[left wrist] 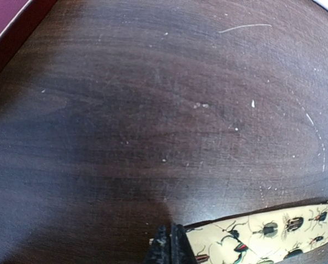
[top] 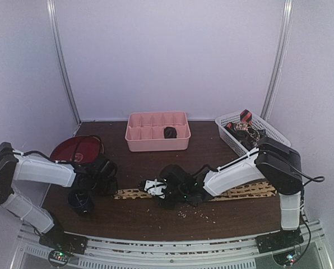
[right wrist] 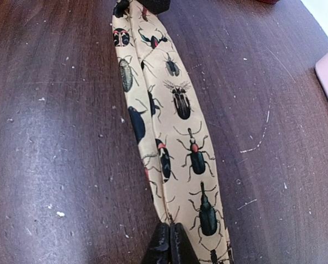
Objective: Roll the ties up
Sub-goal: Roll the tie at the center of the board.
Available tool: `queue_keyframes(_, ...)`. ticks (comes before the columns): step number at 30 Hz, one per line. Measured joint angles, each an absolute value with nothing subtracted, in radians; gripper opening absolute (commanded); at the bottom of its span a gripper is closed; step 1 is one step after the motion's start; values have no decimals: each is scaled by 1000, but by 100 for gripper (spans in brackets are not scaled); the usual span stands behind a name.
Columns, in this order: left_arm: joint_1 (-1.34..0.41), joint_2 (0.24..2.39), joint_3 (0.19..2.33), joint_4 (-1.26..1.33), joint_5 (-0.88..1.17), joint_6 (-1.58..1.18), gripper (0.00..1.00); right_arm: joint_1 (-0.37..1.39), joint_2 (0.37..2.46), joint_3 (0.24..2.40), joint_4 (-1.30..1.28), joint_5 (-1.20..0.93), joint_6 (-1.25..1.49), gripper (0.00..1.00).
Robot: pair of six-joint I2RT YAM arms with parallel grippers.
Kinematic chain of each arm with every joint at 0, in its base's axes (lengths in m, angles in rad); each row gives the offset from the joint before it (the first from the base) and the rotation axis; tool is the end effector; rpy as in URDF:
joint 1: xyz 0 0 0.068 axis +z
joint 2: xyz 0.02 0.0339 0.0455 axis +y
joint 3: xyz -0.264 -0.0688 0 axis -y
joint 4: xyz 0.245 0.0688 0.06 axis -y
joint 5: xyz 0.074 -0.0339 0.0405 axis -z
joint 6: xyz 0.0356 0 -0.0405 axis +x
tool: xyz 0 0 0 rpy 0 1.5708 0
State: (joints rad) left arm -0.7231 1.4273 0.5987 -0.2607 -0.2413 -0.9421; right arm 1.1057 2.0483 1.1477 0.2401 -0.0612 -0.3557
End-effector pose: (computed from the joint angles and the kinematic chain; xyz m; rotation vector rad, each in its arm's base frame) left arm 0.1873 -0.1540 0.1386 -0.3653 2.6064 -0.2631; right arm 0.1896 0.3826 0.1260 -1.5420 1.6696 0.4721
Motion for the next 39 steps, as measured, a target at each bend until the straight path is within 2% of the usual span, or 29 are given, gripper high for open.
queue_keyframes(10, -674, 1427, 599, -154, -193, -870, 0, 1064, 2048, 1136, 266, -8, -329, 0)
queue_keyframes(12, -654, 1425, 603, -141, -178, -861, 5, 1053, 2048, 1131, 274, -5, -326, 0)
queue_keyframes(14, -641, 1425, 615, -146, -173, -856, 6, 1048, 2048, 1125, 285, -10, -326, 0)
queue_keyframes(17, -634, 1425, 645, -151, -152, -846, 0, 1047, 2046, 1118, 295, -30, -324, 0)
queue_keyframes(27, -634, 1452, 672, -123, 3, -827, 0, 1048, 2038, 1095, 323, -88, -277, 0)
queue_keyframes(39, -637, 1575, 738, -238, -55, -841, 0, 1055, 2039, 1102, 310, -119, -220, 1)
